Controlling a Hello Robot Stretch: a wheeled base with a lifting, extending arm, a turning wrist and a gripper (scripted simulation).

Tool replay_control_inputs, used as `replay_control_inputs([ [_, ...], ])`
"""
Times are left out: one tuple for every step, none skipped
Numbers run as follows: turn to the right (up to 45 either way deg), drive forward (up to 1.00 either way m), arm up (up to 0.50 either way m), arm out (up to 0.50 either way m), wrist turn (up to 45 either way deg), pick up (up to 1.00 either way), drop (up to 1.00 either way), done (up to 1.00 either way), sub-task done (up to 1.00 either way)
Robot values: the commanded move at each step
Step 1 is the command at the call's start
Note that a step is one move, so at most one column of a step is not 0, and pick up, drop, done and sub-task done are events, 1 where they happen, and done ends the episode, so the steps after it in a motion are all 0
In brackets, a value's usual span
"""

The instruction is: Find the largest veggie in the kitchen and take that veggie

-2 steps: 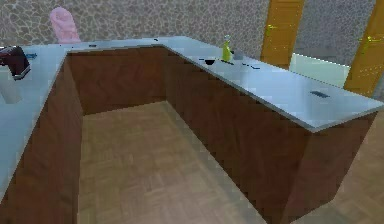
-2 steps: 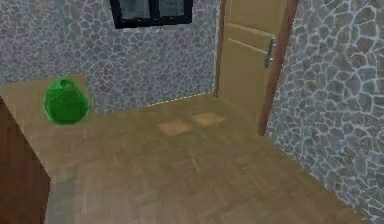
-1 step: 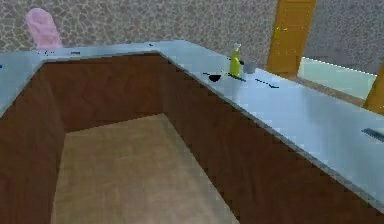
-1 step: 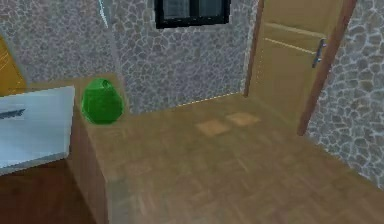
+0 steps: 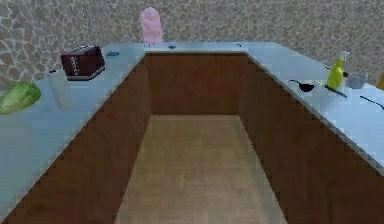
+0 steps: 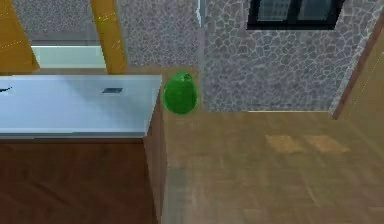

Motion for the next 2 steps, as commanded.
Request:
replay_control_inputs([
  [0.0, 0.45, 0.0, 0.0, 0.0, 0.0, 0.0, 0.0, 0.0],
  [-45.0, 0.0, 0.0, 0.0, 0.0, 0.0, 0.0, 0.0, 0.0],
])
